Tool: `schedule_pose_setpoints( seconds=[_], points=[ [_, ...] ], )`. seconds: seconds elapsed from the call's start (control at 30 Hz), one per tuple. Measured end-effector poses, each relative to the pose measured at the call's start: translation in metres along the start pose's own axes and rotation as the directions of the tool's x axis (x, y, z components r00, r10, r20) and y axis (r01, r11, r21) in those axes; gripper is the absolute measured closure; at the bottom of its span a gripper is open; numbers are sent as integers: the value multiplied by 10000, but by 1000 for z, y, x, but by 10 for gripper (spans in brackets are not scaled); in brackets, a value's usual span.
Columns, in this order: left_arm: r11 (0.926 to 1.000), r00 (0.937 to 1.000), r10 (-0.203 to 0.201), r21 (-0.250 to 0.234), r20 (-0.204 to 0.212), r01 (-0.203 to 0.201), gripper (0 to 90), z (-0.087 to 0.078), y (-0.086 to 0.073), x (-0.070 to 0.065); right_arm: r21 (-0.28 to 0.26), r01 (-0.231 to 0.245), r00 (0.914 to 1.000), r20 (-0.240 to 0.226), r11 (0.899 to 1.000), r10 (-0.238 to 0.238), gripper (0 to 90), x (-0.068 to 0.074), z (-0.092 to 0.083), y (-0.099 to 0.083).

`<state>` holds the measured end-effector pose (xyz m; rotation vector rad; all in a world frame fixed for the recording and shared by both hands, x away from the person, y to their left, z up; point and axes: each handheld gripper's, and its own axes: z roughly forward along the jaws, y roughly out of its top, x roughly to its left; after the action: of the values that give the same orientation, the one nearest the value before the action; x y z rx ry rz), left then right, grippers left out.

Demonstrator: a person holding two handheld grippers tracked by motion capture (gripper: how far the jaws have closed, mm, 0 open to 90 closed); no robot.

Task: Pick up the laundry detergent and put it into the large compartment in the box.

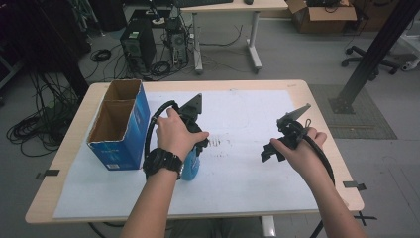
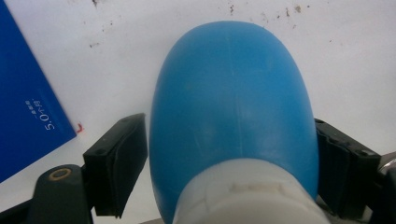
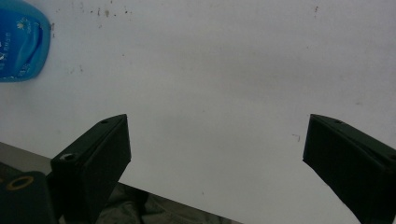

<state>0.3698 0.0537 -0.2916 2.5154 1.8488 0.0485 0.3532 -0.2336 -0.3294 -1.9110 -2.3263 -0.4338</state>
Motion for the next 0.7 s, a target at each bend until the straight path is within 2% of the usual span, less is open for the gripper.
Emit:
schedule_pose_setpoints(
  seconds=[0.7],
  points=[
    [10000,10000,-40,29,2,40,284,-1,1,0,50,-44,10000,-54,10000,44,77,0,1,-1]
  ],
)
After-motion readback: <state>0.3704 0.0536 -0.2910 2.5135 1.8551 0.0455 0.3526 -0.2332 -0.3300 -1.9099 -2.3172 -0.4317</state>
